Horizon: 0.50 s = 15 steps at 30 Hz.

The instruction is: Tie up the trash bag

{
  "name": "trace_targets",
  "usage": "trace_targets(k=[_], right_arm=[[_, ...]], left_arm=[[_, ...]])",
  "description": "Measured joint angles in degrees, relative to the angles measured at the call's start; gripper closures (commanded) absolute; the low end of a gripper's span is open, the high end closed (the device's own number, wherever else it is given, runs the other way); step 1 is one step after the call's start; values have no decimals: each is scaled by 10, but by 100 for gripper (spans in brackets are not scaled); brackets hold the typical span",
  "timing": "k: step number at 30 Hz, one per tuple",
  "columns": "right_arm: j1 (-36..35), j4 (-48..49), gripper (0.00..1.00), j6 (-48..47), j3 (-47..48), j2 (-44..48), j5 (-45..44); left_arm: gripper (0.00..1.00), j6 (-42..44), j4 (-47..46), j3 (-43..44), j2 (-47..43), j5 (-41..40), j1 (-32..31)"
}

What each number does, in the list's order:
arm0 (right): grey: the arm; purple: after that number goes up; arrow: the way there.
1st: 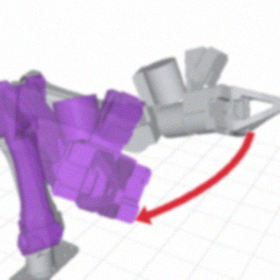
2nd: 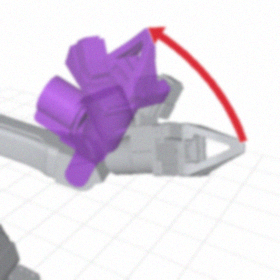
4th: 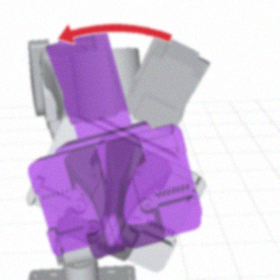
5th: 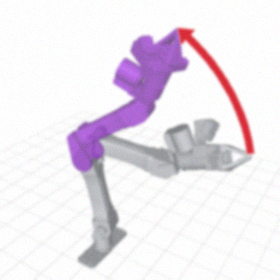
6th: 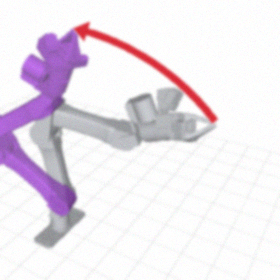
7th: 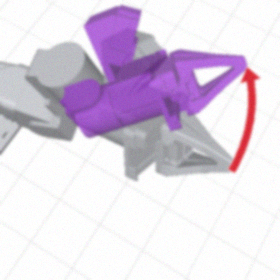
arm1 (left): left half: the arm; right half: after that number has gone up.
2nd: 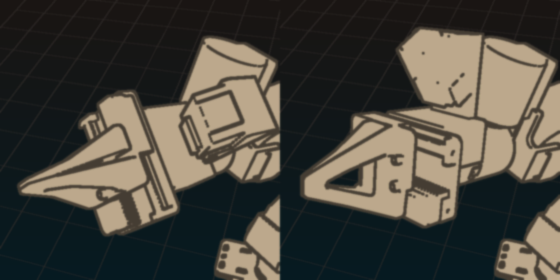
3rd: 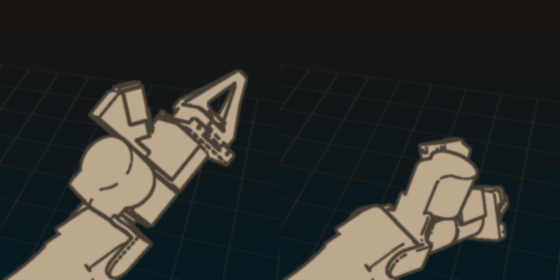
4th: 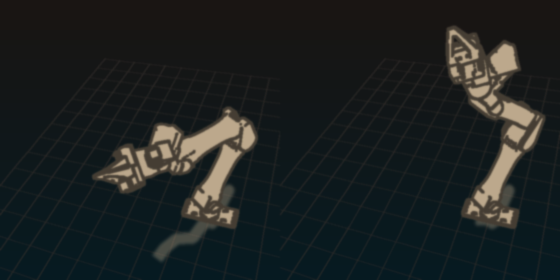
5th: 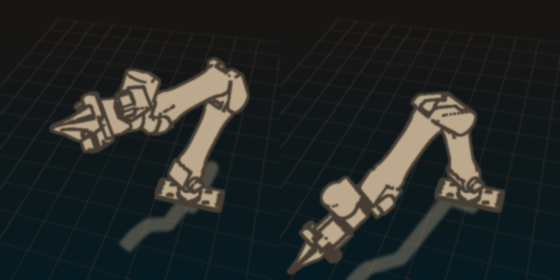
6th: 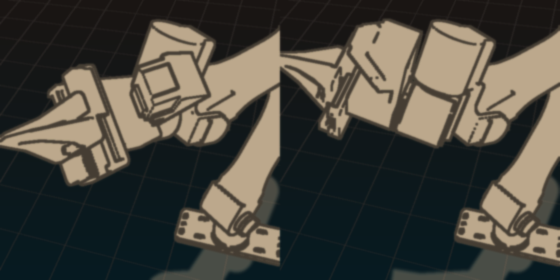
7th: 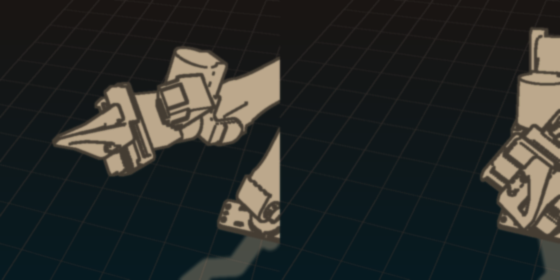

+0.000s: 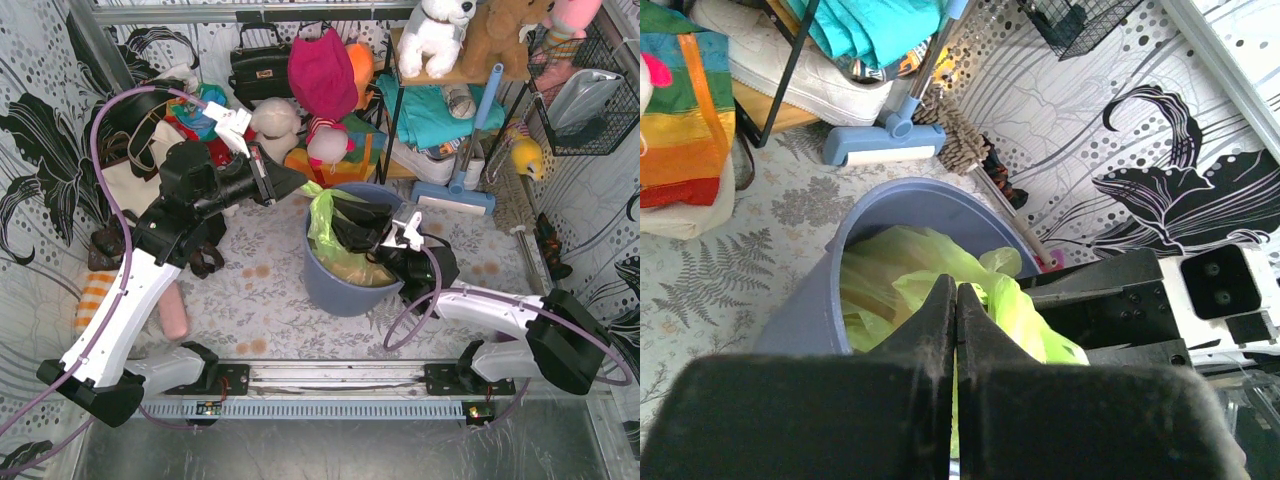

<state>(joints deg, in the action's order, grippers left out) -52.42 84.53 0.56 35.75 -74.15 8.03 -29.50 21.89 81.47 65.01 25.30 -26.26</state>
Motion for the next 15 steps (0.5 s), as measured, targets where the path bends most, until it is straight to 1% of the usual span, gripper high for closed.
trace_targets(k=[4,8,13,15], right_arm=[[0,-51,65,0,2,25,-3],[0,-125,64,-2,27,50,-3],[0,-241,62,-2,58,99,-1],[0,-304,60,-2,77,125,2]], left_arm=[[100,4,8,0,0,-12,0],[100,9,14,0,0,-18,1],[100,9,14,0,0,-18,1],[100,9,14,0,0,-17,1]])
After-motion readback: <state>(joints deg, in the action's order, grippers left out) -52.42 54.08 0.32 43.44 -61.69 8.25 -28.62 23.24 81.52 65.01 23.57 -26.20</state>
